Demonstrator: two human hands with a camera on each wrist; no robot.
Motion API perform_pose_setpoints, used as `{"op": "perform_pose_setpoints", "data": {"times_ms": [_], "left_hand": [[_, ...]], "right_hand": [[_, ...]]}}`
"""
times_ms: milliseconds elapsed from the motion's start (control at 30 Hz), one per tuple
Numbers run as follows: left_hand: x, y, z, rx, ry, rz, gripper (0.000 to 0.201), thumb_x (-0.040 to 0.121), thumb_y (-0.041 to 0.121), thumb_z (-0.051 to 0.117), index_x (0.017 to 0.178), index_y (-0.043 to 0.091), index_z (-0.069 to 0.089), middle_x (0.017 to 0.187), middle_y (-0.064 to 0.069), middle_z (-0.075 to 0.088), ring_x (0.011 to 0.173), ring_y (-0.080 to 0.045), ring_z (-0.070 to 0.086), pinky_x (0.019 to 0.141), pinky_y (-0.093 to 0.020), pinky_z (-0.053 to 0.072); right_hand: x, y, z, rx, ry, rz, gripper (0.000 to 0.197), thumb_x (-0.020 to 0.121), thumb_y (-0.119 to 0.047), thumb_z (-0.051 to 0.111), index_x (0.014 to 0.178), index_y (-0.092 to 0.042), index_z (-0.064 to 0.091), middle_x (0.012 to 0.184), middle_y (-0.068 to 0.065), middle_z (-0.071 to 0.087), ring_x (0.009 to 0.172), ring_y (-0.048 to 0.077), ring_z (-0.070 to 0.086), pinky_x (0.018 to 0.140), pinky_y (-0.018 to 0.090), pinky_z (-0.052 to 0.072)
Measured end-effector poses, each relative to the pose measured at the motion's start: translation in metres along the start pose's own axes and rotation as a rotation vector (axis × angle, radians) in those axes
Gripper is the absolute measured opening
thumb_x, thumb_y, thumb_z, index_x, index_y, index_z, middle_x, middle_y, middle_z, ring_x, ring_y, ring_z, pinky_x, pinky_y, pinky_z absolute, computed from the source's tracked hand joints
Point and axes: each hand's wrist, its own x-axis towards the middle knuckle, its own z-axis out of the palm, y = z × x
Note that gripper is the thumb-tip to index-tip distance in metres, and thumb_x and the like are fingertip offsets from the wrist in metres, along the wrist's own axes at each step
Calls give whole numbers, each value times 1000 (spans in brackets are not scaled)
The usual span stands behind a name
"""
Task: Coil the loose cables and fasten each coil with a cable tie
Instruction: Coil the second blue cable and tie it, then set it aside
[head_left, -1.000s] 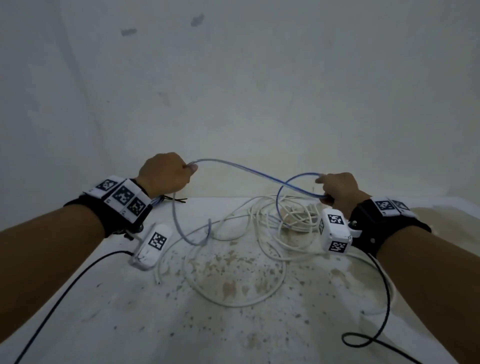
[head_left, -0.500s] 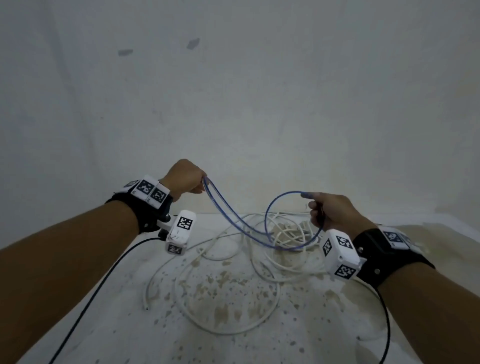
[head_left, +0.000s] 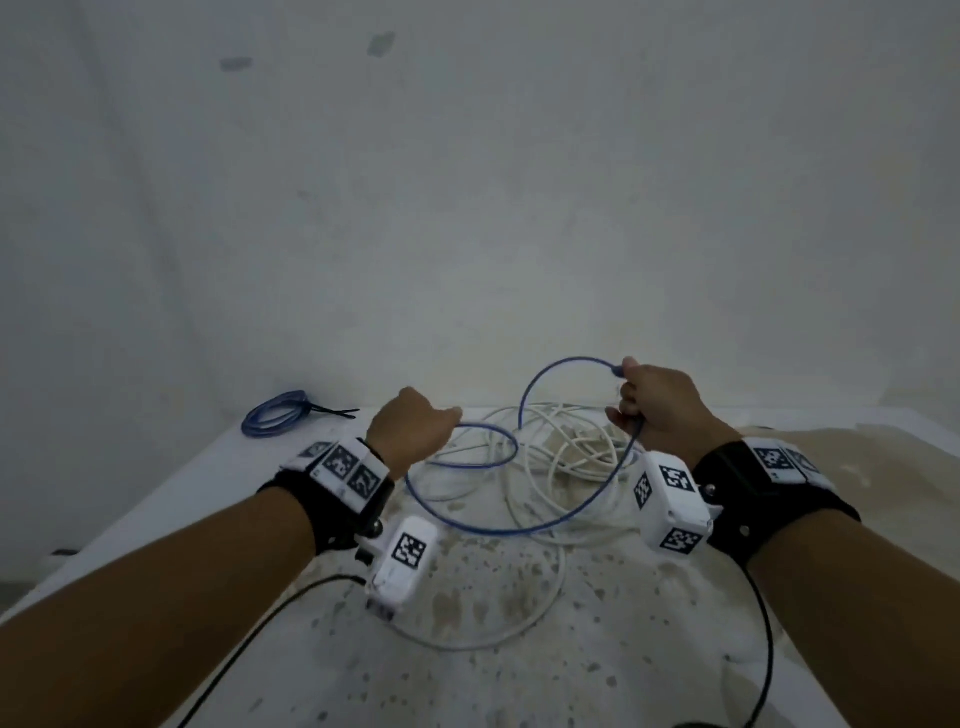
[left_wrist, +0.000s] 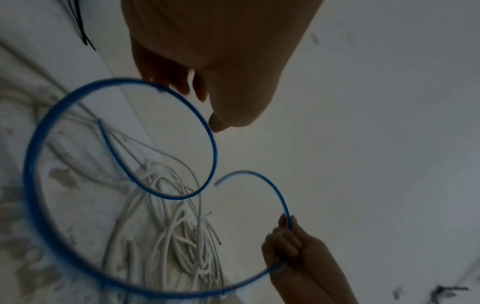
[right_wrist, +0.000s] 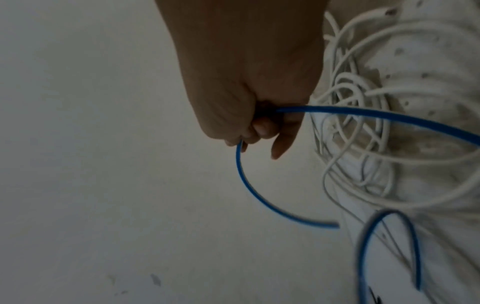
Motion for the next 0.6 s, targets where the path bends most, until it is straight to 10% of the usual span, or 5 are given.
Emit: {"op": "perform_pose_setpoints", "data": {"times_ms": [67,167,367,467,600], "left_hand": [[-5,-6,-1,151,140,26,64,85,51,65,126,6,42,122,-15,45,114,-35,47,95,-40,44],[-4,-5,-20,-29,183,157,63,92,52,57,135,12,35,131,-15,45,118,-33,50,100,-41,43],[-19,-22,-50,172,-540,540,41,93,56,53,88,19,70,73,4,67,67,-11,59,65,-22,43],[-20,-27,-51,120,-463,608,31,99,35,56,75,21,69,57,11,56,55,-4,52,59,-16,45],[12,-16,-53,-459,-145,357,26,104,12,43,106,6,69,72,-2,50,64,-12,50,84,-32,56]], "right_hand": [[-3,-2,13,119,12,-8,24,106,-21,45,92,-7,58,57,1,34,48,13,31,60,30,49],[-11,-7,32,272,13,-6,19,106,-16,44,94,-8,56,66,3,42,53,15,34,64,32,49],[-21,-15,42,268,-25,-37,23,106,-21,46,97,-4,60,59,0,33,49,14,24,51,29,30],[-20,-16,37,170,-45,-51,32,104,-30,49,103,-3,66,53,-2,20,44,13,17,45,27,26],[-20,-12,33,180,-79,10,26,105,-21,47,100,-4,66,53,-3,34,44,12,30,44,24,42]]}}
